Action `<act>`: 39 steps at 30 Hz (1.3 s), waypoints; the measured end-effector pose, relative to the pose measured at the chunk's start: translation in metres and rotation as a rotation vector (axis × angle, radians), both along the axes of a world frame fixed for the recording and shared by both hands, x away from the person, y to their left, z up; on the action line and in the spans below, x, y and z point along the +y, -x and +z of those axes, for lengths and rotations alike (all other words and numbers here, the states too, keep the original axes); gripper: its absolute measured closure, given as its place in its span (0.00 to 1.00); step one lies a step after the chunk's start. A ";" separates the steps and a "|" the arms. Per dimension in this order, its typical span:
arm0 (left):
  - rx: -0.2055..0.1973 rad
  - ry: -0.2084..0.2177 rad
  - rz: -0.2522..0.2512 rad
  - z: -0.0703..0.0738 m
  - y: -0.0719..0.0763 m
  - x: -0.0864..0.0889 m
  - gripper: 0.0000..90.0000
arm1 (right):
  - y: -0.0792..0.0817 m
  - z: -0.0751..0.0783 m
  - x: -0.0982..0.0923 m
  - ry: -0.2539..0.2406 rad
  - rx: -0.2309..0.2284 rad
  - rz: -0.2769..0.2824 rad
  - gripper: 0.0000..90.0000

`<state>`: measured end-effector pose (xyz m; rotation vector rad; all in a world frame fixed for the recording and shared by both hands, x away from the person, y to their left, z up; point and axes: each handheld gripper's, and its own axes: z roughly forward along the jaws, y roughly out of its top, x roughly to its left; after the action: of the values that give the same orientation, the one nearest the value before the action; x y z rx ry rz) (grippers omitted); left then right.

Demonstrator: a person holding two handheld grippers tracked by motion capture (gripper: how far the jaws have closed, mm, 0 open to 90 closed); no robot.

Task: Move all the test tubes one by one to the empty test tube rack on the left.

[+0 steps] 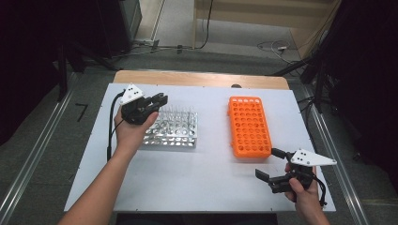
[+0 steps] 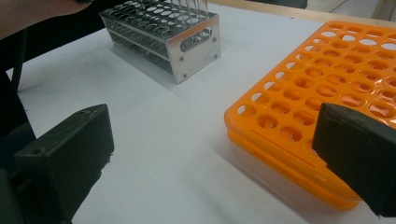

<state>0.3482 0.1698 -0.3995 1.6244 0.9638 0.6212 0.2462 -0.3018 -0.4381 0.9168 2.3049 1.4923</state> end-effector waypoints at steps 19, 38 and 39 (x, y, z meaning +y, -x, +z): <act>0.036 -0.030 0.052 -0.014 -0.017 -0.003 0.84 | -0.001 -0.001 -0.001 0.001 0.001 -0.001 0.00; 0.155 -0.104 0.059 -0.033 -0.021 -0.005 0.81 | -0.002 -0.003 0.000 0.012 0.005 -0.001 0.00; 0.159 -0.102 0.056 -0.032 -0.021 -0.004 0.80 | -0.002 -0.003 0.000 0.013 0.004 -0.001 0.00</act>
<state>0.3691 0.1656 -0.4314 1.7628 1.1128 0.5940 0.2482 -0.3015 -0.4413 0.9180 2.3139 1.4753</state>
